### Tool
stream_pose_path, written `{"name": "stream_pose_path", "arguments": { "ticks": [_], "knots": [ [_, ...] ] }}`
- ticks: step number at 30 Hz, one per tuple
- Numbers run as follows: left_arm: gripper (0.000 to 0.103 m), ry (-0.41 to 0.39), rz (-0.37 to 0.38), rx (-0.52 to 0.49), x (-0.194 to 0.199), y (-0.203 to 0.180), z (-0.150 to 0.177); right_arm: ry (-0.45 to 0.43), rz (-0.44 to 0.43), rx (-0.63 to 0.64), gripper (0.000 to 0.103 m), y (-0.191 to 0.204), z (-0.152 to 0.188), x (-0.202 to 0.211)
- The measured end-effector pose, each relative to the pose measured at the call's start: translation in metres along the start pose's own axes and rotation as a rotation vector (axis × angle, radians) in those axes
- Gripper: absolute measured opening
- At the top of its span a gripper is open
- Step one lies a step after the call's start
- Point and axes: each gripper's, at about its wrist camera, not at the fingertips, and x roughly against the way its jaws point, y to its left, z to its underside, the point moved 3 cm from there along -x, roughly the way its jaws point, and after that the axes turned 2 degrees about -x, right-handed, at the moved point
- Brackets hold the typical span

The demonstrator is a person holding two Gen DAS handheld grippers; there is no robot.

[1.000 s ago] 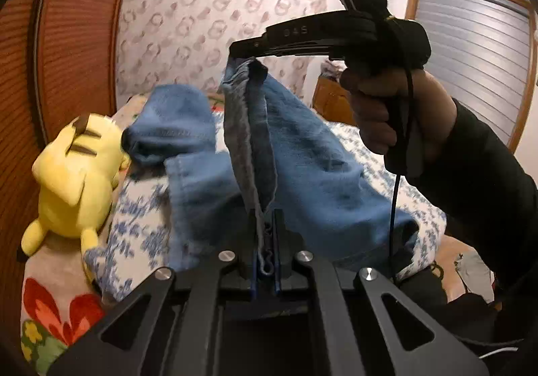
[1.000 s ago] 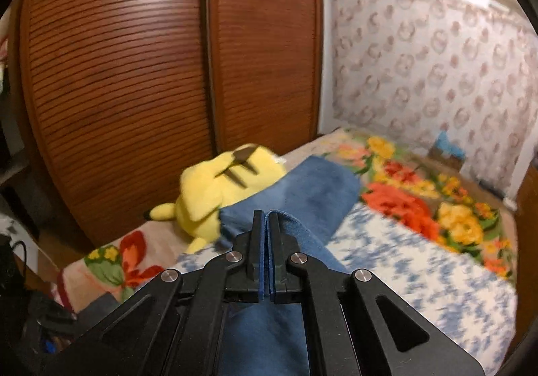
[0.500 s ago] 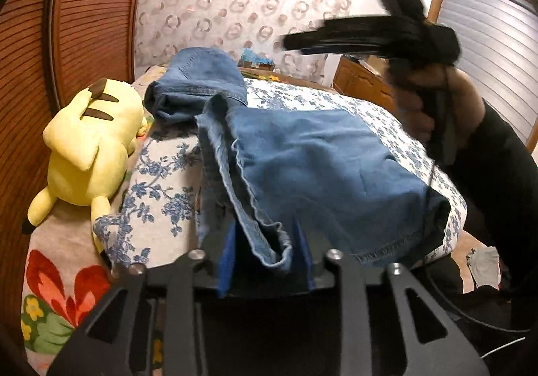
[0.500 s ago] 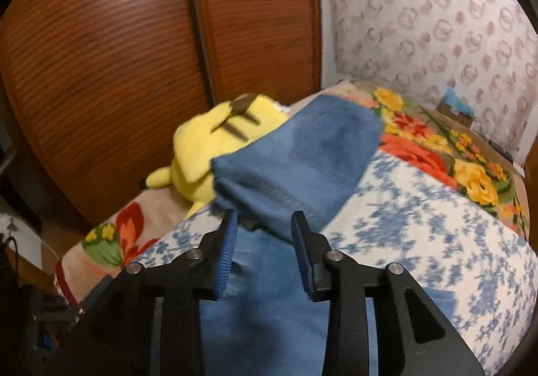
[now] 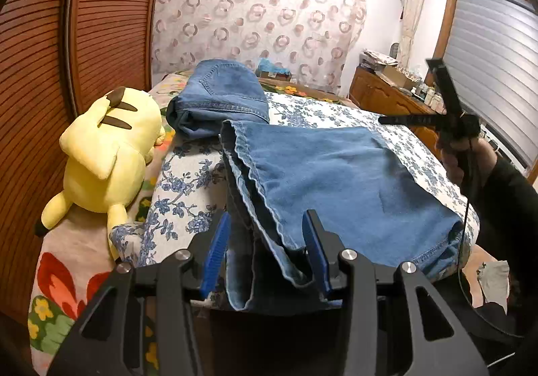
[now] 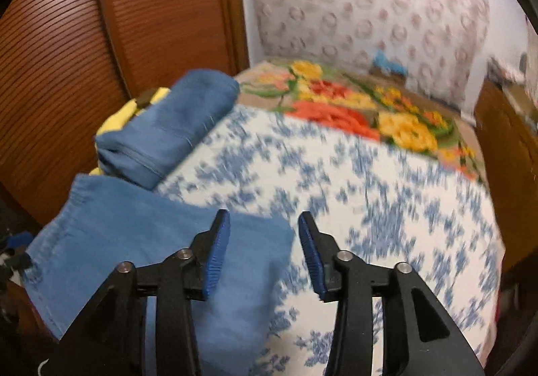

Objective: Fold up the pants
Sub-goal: 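Lay the leg edge down with the left tool and open it, then grasp the jeans waist end with the right tool and fold it over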

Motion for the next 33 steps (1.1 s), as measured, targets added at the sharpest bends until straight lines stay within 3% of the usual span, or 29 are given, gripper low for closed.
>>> {"name": "stream_pose_path", "arguments": {
  "ticks": [9,19,20,21,24,26,33],
  "knots": [
    [0.044,0.026,-0.007,0.0,-0.012,0.002,0.004,0.128,-0.092,-0.117,0.047,-0.009,0.029,-0.044],
    [0.044,0.042,-0.015,0.016,-0.018,0.009,0.01,0.143,-0.14,-0.139,0.047,-0.007,0.034,-0.052],
    [0.044,0.043,-0.016,0.017,-0.018,0.009,0.011,0.142,-0.142,-0.137,0.044,-0.007,0.034,-0.052],
    [0.044,0.044,-0.017,0.018,-0.019,0.009,0.011,0.144,-0.148,-0.132,0.032,-0.006,0.034,-0.052],
    [0.044,0.045,-0.022,0.02,-0.02,0.01,0.011,0.142,-0.18,-0.118,0.009,-0.001,0.035,-0.05],
    [0.044,0.044,-0.024,0.022,-0.02,0.011,0.01,0.106,-0.174,-0.102,0.006,0.006,0.03,-0.038],
    [0.044,0.033,-0.026,0.023,-0.018,0.012,0.008,-0.145,-0.103,-0.015,0.004,0.029,-0.012,0.049]
  ]
}}
